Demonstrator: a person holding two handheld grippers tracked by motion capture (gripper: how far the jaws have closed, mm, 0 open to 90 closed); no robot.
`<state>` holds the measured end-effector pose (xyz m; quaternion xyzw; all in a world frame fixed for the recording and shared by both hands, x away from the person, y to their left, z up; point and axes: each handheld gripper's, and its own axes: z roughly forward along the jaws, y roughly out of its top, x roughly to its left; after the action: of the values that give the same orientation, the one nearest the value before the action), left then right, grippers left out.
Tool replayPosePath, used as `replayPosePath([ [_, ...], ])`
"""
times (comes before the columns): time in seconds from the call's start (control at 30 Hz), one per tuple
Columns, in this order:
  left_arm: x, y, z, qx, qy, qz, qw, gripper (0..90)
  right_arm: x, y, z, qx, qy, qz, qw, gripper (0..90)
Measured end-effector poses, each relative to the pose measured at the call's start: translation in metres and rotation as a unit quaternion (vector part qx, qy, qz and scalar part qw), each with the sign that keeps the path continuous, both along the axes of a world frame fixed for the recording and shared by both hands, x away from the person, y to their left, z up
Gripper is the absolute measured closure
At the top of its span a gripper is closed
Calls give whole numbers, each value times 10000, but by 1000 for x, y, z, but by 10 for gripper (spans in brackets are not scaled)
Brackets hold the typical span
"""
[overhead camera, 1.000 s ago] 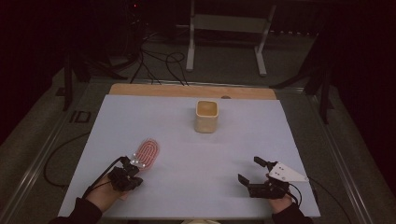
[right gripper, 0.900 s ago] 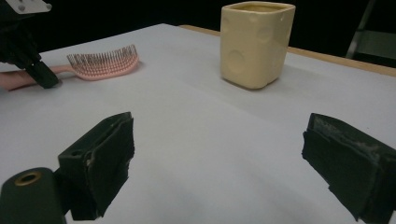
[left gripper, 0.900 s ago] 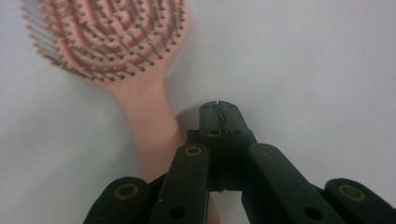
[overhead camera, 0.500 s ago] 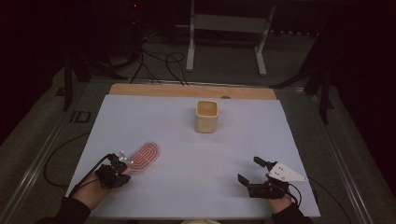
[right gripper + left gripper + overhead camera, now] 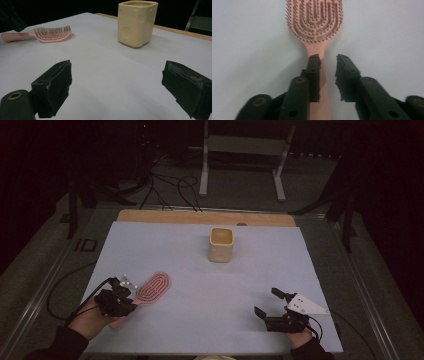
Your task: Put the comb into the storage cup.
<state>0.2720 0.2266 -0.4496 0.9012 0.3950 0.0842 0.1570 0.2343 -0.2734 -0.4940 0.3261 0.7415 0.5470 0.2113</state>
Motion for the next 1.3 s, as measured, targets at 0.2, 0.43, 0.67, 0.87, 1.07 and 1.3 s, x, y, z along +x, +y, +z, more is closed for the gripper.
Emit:
replayPosePath([
  [0.2,6,1,0,6,147,-47,9999,525,0,0,0,11,-11,-4,10000,90],
  [0.43,13,-2,-6,-115,383,-5,9992,110,0,0,0,-9,6,2,10000,90],
  [0.67,20,-5,-10,-193,576,-146,9980,5,0,0,0,6,11,-3,10000,90],
  [0.87,25,-6,-16,53,736,-182,9971,19,0,0,0,19,27,-3,10000,90],
  [1.07,32,-3,-18,123,816,-196,9964,88,0,0,-1,24,10,-1,10000,90],
  [1.3,37,-2,-19,155,894,-209,9957,234,0,0,-1,8,35,-4,10000,90],
])
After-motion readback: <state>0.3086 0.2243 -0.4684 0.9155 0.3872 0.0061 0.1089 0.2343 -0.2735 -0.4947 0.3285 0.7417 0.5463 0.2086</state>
